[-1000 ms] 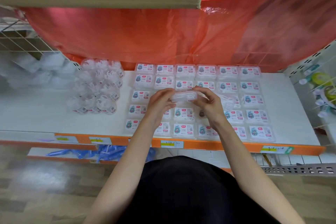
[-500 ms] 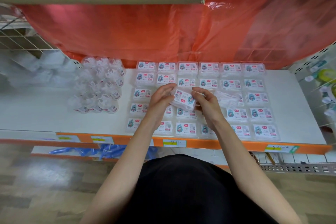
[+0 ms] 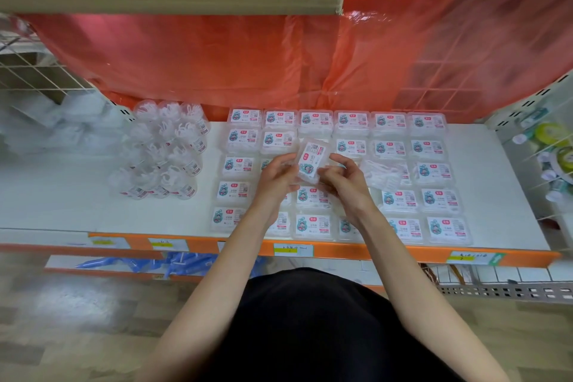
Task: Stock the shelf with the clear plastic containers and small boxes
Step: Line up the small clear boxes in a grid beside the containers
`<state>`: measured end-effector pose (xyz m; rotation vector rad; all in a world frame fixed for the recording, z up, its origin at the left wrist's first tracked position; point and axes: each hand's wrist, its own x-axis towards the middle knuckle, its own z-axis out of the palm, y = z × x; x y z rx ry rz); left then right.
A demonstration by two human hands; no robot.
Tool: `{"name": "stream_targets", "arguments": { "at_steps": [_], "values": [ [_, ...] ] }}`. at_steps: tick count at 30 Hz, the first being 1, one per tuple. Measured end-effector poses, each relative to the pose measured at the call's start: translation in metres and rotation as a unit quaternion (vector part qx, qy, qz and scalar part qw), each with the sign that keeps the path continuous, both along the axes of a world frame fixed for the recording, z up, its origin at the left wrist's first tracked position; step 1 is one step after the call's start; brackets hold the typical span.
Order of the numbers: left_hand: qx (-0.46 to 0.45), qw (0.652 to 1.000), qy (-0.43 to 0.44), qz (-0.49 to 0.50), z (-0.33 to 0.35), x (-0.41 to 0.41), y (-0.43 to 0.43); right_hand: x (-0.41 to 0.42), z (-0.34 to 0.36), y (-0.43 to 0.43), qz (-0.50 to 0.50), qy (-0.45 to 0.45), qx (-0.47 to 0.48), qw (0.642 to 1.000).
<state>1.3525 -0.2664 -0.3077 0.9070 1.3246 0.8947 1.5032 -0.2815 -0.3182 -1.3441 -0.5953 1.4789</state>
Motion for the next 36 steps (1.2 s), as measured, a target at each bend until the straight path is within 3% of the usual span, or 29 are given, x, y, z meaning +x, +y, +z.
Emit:
{"name": "stream_targets", "arguments": {
  "at_steps": [5,10,17,20,23,28,36],
  "values": [
    [0.010,0.999,0.047,0.013,-0.001,-0.004,0.004,0.007,-0.007,-0.004,0.025,-0.187,0.121,0.975],
    [0.027,0.997,0.079,-0.003,-0.004,-0.004,0.006,0.017,-0.005,0.001,0.181,-0.357,0.201,0.894],
    [0.116,0.979,0.168,-0.025,-0.010,-0.006,0.003,0.016,-0.009,0.003,0.161,-0.415,0.213,0.870],
    [0.222,0.913,0.338,-0.043,-0.023,-0.013,0.003,0.018,-0.014,0.005,0.117,-0.436,0.197,0.870],
    [0.240,0.852,0.459,-0.078,-0.034,-0.017,0.001,0.023,-0.014,0.008,0.071,-0.476,0.177,0.859],
    [0.236,0.814,0.509,-0.149,-0.049,-0.014,-0.007,0.026,-0.009,0.018,0.038,-0.534,0.135,0.834],
    [0.237,0.809,0.520,-0.140,-0.050,-0.010,-0.013,0.016,-0.002,0.046,0.105,-0.587,0.107,0.796]
  ]
}}
